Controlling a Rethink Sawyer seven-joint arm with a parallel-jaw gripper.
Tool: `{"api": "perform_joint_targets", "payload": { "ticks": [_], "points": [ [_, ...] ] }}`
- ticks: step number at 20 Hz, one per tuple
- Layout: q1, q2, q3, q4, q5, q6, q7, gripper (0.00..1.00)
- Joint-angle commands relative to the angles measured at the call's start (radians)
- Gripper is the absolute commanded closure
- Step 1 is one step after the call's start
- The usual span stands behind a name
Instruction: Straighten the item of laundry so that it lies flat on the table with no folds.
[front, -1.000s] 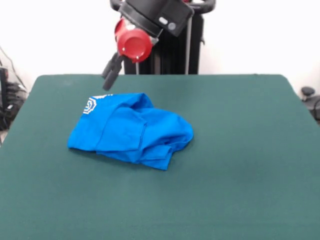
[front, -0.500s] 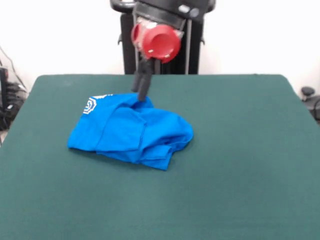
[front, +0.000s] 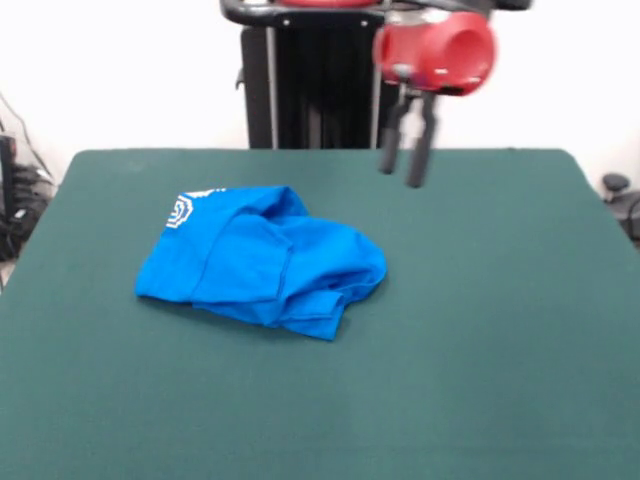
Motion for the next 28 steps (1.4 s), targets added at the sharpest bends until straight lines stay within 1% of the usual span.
{"api": "perform_joint_targets", "payload": {
  "ticks": [1,4,8,10,12,13,15,16,18,19,22,28],
  "points": [
    [0.077,0.118,-0.002,0.122,0.146,-0.070,0.319,0.00],
    [0.121,0.144,-0.052,0.139,0.230,-0.086,0.372,0.00],
    [0.128,0.151,-0.064,0.156,0.281,-0.099,0.319,0.00],
    [0.133,0.156,-0.069,0.157,0.291,-0.106,0.282,0.00],
    [0.112,0.141,-0.043,0.167,0.271,-0.108,0.208,0.00],
    [0.089,0.127,-0.021,0.166,0.221,-0.109,0.121,0.00],
    [0.009,0.083,0.052,0.167,0.101,-0.079,-0.087,0.00],
    [-0.024,0.066,0.077,0.151,0.021,-0.060,-0.207,0.00],
    [-0.094,0.028,0.149,0.134,-0.102,-0.020,-0.384,0.00],
    [-0.106,0.013,0.163,0.128,-0.147,0.001,-0.421,0.00],
    [-0.153,-0.032,0.229,0.141,-0.267,0.024,-0.471,0.00],
    [-0.265,-0.069,0.356,0.186,-0.498,-0.039,-0.552,0.00]
  ]
}}
